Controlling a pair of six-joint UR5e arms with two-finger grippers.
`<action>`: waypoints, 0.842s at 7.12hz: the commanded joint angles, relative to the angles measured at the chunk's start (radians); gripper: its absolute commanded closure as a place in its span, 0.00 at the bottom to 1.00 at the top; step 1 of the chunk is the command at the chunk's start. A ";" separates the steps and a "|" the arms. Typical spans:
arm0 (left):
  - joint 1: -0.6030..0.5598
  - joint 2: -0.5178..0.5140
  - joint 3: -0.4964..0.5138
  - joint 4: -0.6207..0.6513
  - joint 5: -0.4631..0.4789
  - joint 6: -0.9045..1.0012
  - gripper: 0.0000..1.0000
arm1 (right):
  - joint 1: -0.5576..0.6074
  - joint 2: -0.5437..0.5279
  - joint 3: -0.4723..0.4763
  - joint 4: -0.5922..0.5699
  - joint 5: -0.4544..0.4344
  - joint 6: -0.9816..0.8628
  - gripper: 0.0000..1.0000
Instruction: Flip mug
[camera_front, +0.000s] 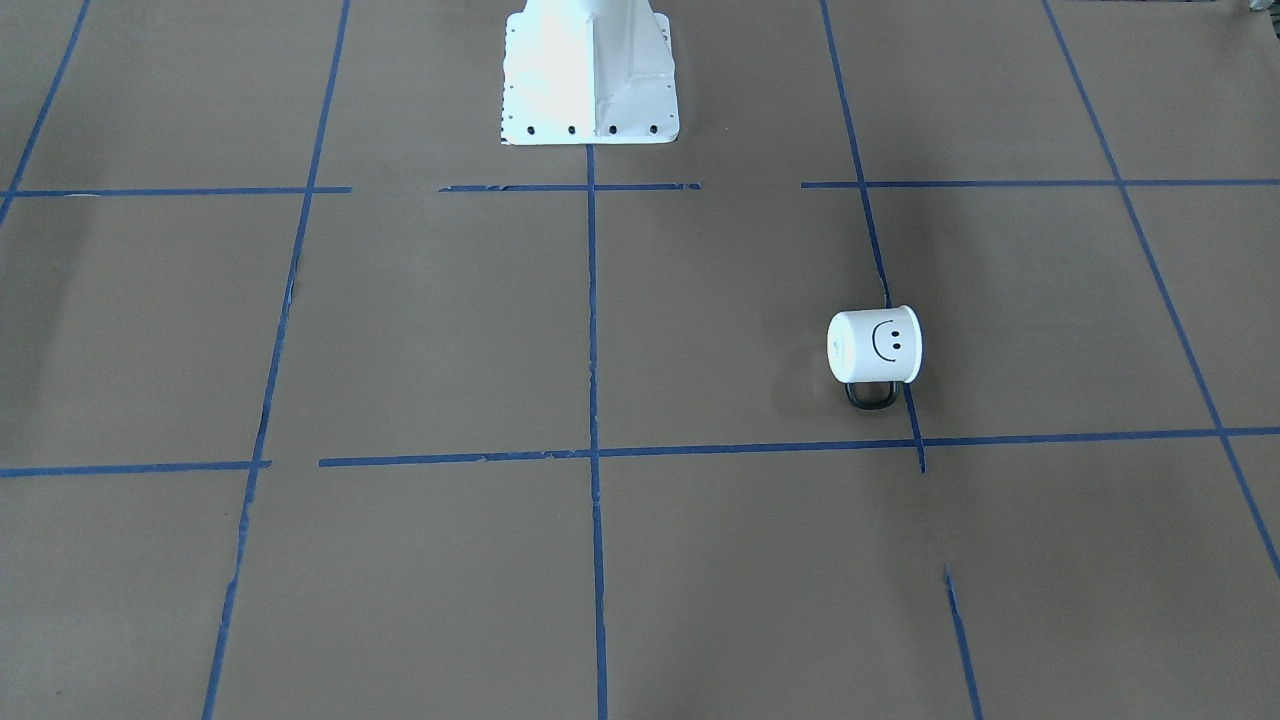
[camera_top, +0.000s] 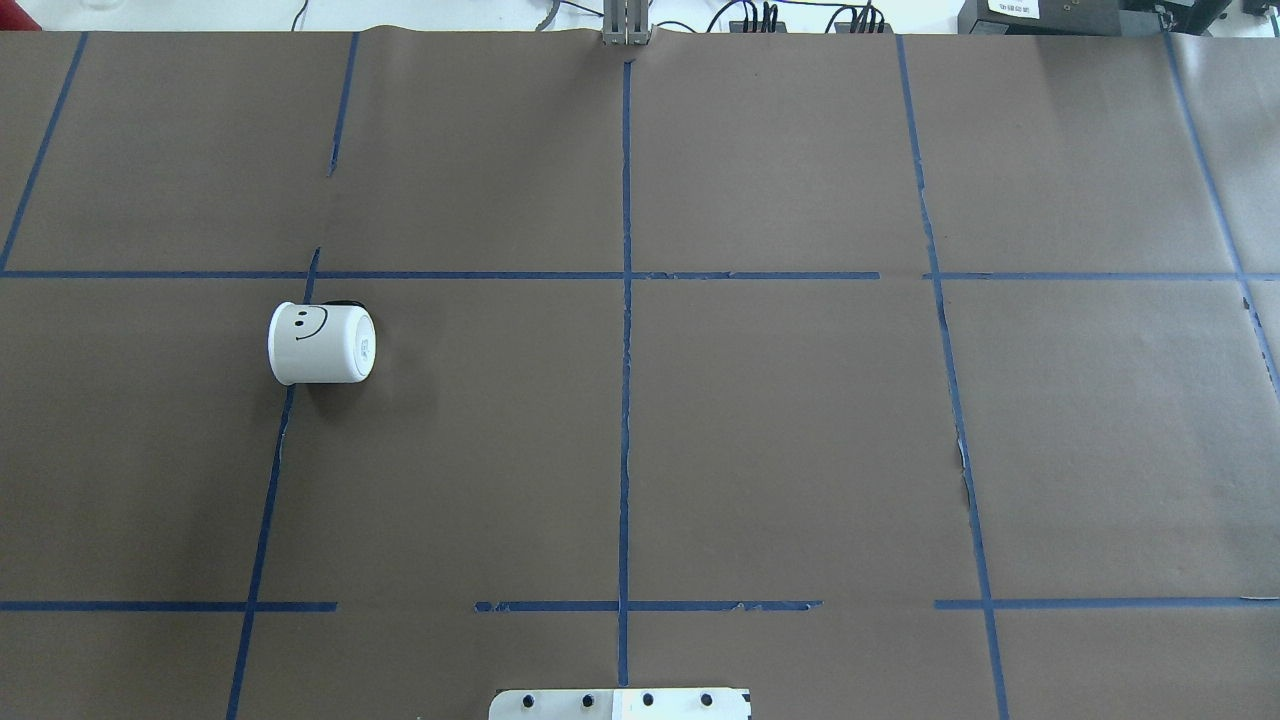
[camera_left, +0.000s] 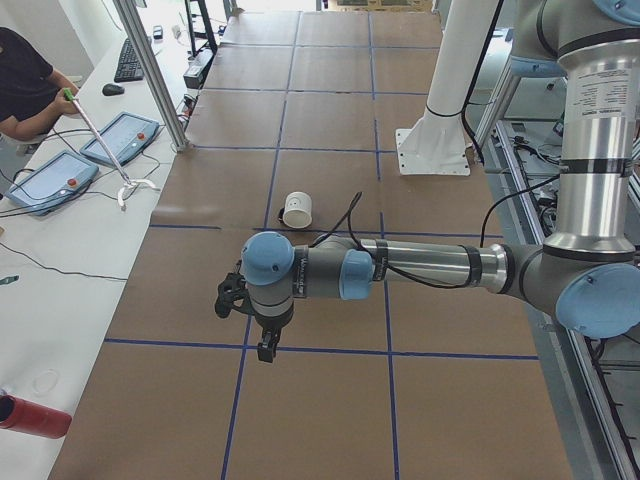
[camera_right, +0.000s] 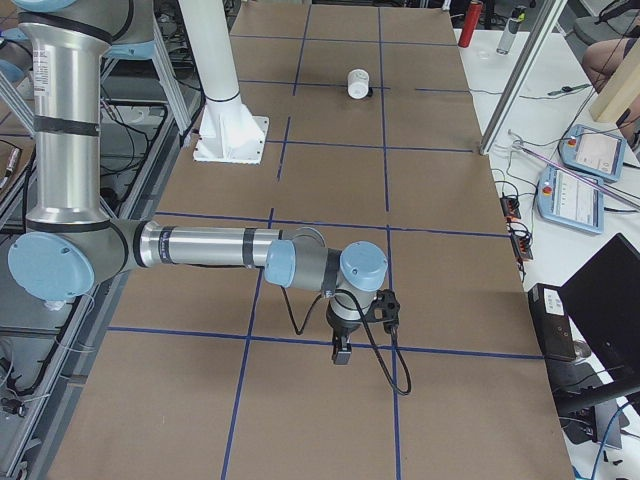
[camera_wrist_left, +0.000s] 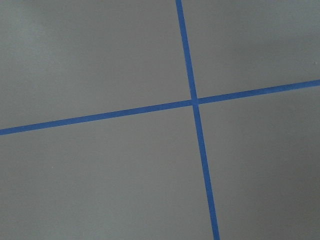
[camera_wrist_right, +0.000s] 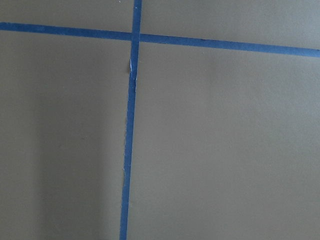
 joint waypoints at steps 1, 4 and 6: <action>-0.001 0.018 -0.037 0.006 -0.021 -0.002 0.00 | 0.000 0.000 0.000 0.000 0.000 0.000 0.00; -0.002 0.026 -0.039 -0.005 -0.019 -0.008 0.00 | 0.000 0.000 0.000 0.000 0.000 0.000 0.00; 0.002 0.025 -0.033 -0.009 -0.060 -0.110 0.00 | 0.000 0.000 0.000 0.000 0.000 0.000 0.00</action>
